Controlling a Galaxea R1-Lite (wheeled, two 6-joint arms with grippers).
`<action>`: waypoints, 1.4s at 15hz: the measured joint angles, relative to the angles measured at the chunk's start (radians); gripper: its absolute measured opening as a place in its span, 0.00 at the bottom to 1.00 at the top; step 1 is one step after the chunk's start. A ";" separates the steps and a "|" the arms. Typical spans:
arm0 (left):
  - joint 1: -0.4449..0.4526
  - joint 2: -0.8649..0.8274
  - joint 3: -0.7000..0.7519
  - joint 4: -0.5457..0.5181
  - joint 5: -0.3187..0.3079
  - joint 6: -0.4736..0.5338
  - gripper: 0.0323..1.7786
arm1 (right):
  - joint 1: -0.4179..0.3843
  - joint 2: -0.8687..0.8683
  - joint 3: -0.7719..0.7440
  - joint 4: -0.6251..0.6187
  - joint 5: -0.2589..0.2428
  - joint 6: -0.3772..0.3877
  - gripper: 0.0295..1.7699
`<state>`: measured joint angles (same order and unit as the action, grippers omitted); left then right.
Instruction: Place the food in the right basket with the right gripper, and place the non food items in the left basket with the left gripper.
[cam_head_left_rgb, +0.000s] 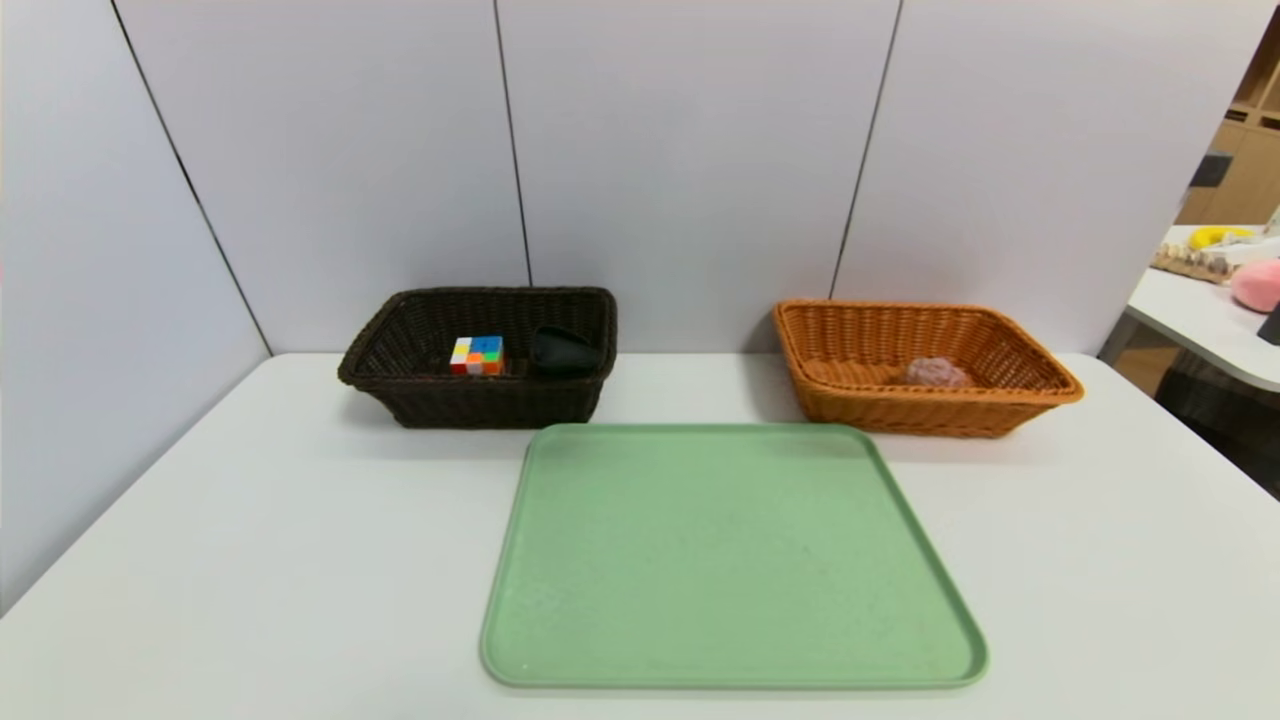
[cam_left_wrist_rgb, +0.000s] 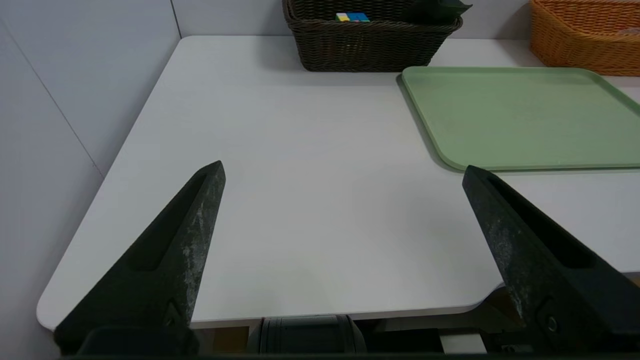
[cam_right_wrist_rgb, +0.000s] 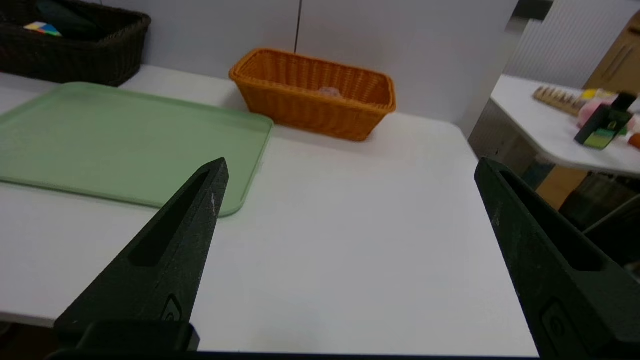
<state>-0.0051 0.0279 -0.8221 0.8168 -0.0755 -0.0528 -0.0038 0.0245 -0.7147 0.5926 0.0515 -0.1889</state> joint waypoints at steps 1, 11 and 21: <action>0.000 -0.011 0.020 -0.007 -0.004 0.012 0.95 | 0.000 -0.009 0.023 -0.056 0.002 -0.010 0.96; 0.000 -0.030 0.477 -0.593 -0.005 0.096 0.95 | 0.000 -0.025 0.657 -0.849 -0.005 -0.124 0.96; 0.000 -0.028 0.819 -0.846 0.048 0.132 0.95 | 0.000 -0.025 0.714 -0.597 0.008 -0.012 0.96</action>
<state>-0.0047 -0.0004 -0.0028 -0.0287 -0.0272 0.0794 -0.0038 -0.0009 -0.0004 -0.0047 0.0596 -0.2011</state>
